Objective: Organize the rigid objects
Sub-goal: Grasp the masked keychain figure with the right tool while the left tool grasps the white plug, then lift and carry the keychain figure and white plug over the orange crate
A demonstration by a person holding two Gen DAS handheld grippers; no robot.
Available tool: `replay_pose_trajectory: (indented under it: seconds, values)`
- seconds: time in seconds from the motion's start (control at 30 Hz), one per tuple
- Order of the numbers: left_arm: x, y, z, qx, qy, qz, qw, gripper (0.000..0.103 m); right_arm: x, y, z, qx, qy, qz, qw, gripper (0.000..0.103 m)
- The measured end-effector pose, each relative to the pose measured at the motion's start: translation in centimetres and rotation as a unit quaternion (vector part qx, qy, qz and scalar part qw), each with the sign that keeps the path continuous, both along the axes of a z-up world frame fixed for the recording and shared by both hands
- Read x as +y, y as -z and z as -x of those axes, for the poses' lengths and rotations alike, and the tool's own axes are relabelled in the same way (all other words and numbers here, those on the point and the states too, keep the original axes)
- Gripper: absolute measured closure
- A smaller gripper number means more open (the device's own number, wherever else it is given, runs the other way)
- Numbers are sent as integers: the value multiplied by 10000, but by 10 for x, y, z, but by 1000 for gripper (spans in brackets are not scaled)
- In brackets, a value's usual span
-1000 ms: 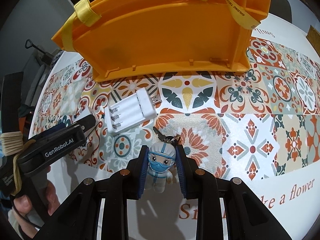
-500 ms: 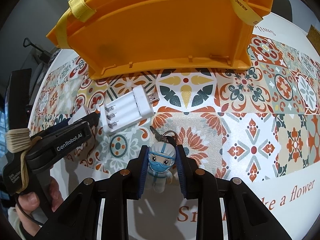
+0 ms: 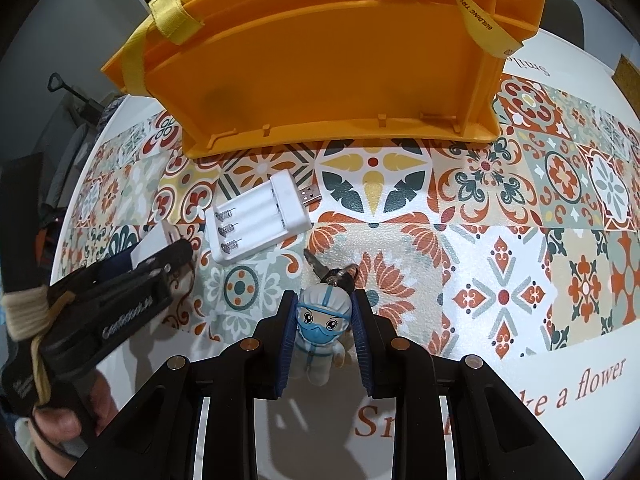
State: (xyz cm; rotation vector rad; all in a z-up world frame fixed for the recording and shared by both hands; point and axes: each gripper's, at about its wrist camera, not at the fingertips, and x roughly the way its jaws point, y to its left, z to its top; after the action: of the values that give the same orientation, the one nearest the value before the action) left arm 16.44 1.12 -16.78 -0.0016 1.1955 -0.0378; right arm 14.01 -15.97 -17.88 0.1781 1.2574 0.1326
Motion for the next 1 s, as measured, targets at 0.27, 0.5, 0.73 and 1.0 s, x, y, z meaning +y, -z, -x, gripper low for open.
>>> replay_pose_trajectory:
  seconds: [0.27, 0.5, 0.73, 1.0]
  values:
    - [-10, -18, 26, -64, 120, 32, 9999, 46, -2, -6, 8, -25, -21, 50, 10000, 75]
    - [-14, -35, 35, -90, 90, 173, 9998, 46, -6, -23, 11, -174, 14, 21, 9998, 75]
    - [-16, -55, 33, -237, 163, 144, 9995, 46, -11, -44, 16, -394, 19, -9, 9992, 75]
    - [-19, -77, 32, -408, 240, 184, 9987, 46, -12, -61, 19, -609, 66, -97, 9981, 75]
